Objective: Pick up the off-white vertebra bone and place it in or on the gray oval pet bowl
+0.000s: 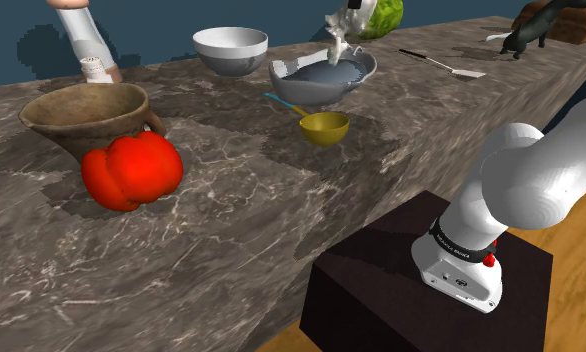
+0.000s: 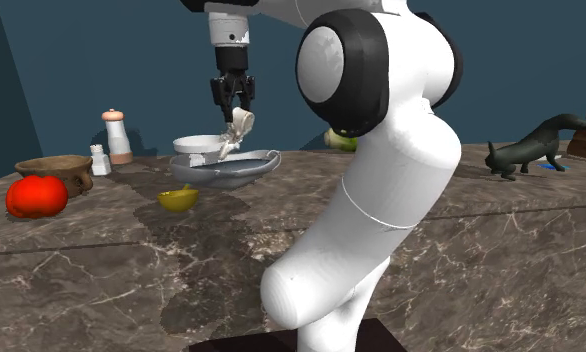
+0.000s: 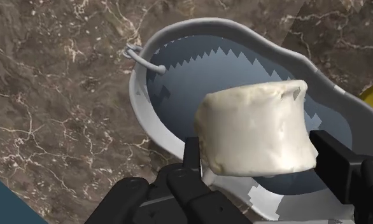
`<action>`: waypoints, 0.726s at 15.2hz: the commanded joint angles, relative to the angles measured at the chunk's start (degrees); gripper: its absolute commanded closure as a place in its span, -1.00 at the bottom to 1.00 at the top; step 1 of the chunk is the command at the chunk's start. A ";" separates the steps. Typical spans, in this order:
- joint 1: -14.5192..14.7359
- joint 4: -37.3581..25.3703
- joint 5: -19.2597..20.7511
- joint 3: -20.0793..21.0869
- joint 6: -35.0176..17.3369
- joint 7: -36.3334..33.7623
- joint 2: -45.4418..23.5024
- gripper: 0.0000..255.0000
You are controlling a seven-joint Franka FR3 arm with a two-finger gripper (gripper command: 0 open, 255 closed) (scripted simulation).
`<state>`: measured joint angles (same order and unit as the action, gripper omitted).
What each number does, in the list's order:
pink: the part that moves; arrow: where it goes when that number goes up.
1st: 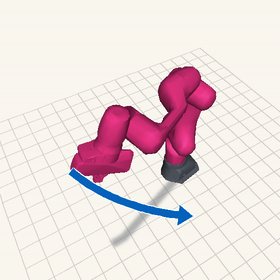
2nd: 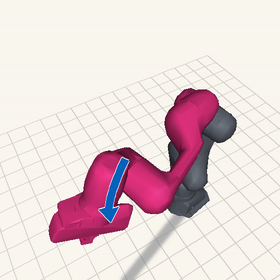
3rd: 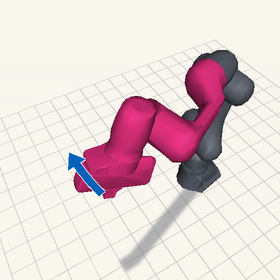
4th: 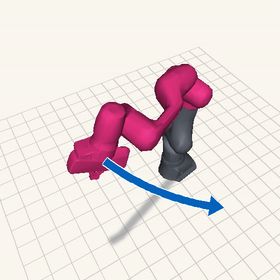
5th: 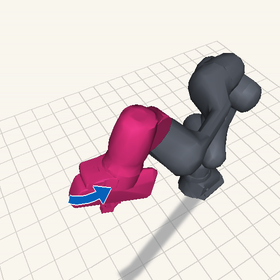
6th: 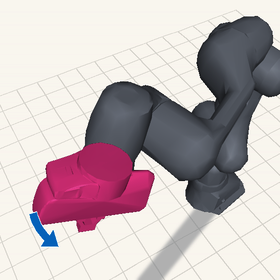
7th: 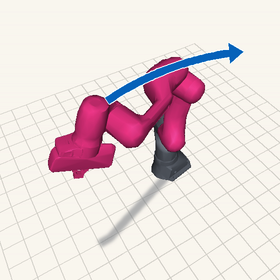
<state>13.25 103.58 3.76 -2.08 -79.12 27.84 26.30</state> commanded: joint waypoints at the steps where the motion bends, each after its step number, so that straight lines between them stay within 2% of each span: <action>1: 0.03 2.14 -0.03 0.08 -1.47 -0.23 0.70 1.00; 11: 0.03 11.89 0.07 -0.03 -8.31 -0.61 3.60 1.00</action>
<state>13.27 114.69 3.83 -2.09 -86.96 27.21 29.66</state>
